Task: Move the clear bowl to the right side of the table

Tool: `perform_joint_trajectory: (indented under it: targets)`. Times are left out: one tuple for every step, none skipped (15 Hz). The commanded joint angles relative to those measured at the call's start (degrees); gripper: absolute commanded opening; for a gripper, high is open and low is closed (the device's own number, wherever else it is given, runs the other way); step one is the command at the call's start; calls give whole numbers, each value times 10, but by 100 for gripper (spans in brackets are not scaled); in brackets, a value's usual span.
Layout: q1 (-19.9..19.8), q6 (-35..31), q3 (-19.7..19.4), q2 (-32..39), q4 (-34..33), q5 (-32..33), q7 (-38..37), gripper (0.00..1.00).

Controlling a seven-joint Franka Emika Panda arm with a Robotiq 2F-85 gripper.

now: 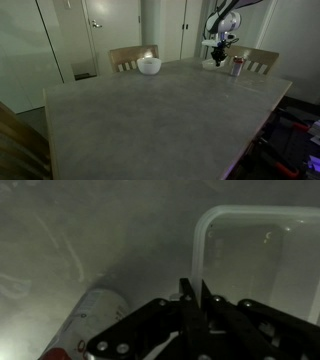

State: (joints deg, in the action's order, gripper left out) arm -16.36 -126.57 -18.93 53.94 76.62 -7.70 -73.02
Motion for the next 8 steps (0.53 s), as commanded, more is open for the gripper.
perform_joint_trajectory:
  targets:
    - [-28,66,11,37,-59,-9,-11,2]
    - [-34,76,15,40,-67,-11,-9,2]
    - [-40,83,18,43,-75,-12,-5,33]
    - [-43,90,20,44,-81,-11,-4,35]
    - [-46,95,20,48,-86,-11,-4,40]
    - [-48,100,21,52,-90,-10,-3,46]
    - [-48,100,21,54,-94,-9,-2,54]
    - [-49,99,21,56,-98,-9,-2,60]
